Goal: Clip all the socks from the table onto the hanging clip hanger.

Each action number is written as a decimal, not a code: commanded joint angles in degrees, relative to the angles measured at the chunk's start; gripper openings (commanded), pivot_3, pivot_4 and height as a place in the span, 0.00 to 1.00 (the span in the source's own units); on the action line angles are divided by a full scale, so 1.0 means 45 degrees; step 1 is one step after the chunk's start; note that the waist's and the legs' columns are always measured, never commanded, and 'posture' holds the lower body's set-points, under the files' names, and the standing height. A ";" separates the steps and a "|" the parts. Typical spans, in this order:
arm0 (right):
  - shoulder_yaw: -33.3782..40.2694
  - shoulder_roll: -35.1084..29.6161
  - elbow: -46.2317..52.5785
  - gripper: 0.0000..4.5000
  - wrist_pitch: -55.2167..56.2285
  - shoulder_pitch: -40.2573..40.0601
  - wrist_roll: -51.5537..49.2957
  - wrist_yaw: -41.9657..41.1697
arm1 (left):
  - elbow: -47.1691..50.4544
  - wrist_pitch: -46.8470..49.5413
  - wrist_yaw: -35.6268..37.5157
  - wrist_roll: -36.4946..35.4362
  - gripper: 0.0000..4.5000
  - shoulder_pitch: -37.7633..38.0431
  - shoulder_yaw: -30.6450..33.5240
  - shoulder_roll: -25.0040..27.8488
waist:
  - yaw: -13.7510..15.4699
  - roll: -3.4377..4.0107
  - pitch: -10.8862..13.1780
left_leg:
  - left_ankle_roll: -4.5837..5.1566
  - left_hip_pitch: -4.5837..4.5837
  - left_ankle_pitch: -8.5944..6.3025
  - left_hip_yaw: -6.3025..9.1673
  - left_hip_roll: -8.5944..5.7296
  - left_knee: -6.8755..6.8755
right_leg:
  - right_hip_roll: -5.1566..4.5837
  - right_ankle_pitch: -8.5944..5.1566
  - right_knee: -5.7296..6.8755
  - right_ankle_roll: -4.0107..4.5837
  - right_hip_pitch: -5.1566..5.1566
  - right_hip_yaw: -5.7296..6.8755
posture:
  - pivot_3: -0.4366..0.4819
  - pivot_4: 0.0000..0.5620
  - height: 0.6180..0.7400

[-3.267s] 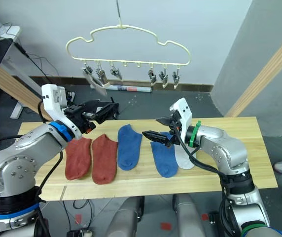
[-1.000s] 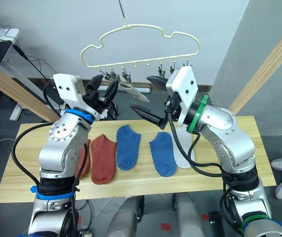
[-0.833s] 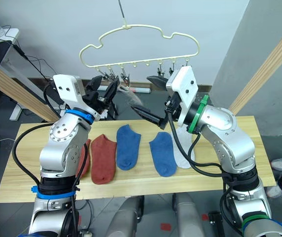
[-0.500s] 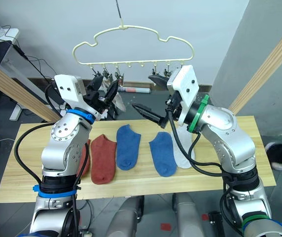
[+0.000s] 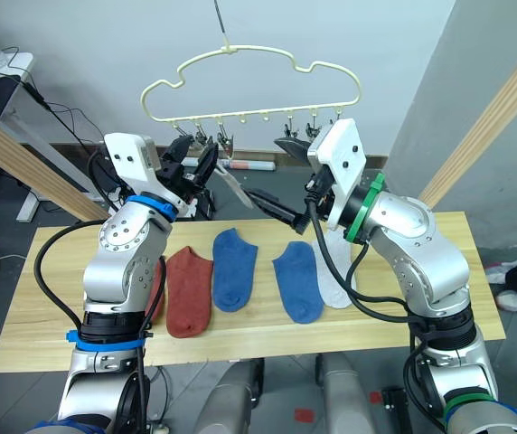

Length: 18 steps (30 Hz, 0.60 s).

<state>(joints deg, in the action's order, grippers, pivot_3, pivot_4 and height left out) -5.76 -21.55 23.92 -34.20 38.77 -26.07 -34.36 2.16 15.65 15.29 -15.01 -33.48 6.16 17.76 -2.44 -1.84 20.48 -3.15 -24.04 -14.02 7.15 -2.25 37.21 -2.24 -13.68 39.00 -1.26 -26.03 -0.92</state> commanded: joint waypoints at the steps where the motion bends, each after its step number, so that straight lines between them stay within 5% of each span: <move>1: 0.0261 -0.0052 0.0672 1.00 0.0067 0.0036 -0.0145 0.0100 | 0.0127 -0.0474 0.0096 0.0091 0.56 -0.0204 0.0137 -0.0013 | -0.0023 0.0000 0.0000 | 0.0000 0.0000 0.0000 0.0000 0.0000 0.0000 | 0.0000 0.0000 0.0000 0.0000 0.0000 0.0000 | 0.40 0.60 1.00; 18: 0.0295 -0.0104 0.0712 1.00 -0.0008 -0.0013 -0.0211 0.0239 | 0.1027 -0.0189 0.0037 0.0151 0.56 0.0330 0.0031 -0.0009 | -0.0180 -0.0001 -0.0001 | 0.0005 -0.0004 -0.0003 0.0001 0.0000 0.0014 | 0.0000 0.0005 0.0009 -0.0004 0.0000 -0.0001 | 0.40 0.62 1.00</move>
<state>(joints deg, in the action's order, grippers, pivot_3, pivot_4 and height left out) -5.64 -22.04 24.35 -34.55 38.76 -26.12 -33.58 3.52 14.93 15.60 -14.52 -32.08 5.94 17.59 -3.25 -1.84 20.48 -3.04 -24.05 -14.09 7.15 -2.25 37.29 -2.24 -13.65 39.05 -1.28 -26.03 -0.93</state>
